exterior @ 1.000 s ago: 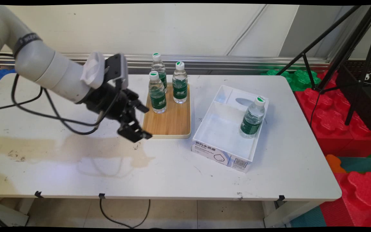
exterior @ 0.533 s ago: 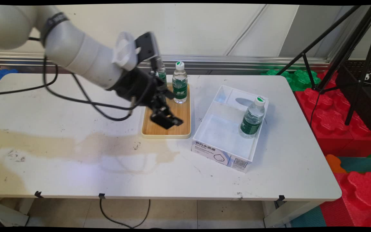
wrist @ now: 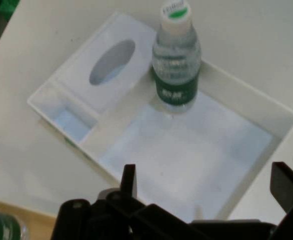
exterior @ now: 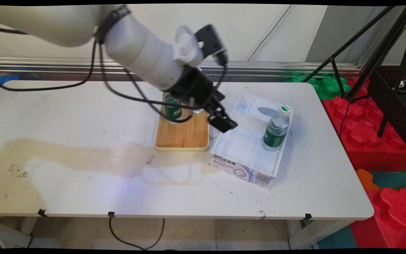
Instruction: Pick up the green bottle from the white box
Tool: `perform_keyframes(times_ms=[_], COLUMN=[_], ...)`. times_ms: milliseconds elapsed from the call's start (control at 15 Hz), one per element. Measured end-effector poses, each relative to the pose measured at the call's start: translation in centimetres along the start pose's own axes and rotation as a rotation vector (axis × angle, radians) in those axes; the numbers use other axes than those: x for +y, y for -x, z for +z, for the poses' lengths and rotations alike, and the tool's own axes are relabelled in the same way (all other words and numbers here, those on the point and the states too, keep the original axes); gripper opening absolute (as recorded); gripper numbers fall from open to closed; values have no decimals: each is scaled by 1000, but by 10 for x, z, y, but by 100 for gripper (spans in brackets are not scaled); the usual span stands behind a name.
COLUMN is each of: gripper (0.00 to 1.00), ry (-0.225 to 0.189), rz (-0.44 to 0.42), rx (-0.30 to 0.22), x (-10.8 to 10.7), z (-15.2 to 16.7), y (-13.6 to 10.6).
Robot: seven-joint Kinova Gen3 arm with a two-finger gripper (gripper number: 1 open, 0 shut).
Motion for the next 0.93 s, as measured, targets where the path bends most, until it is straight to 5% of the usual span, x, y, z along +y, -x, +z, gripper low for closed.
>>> perform_keyframes(times_ms=[933], gripper=[100], ry=[-11], rz=[-28], rx=[-43], x=[1], z=[120], y=[-80])
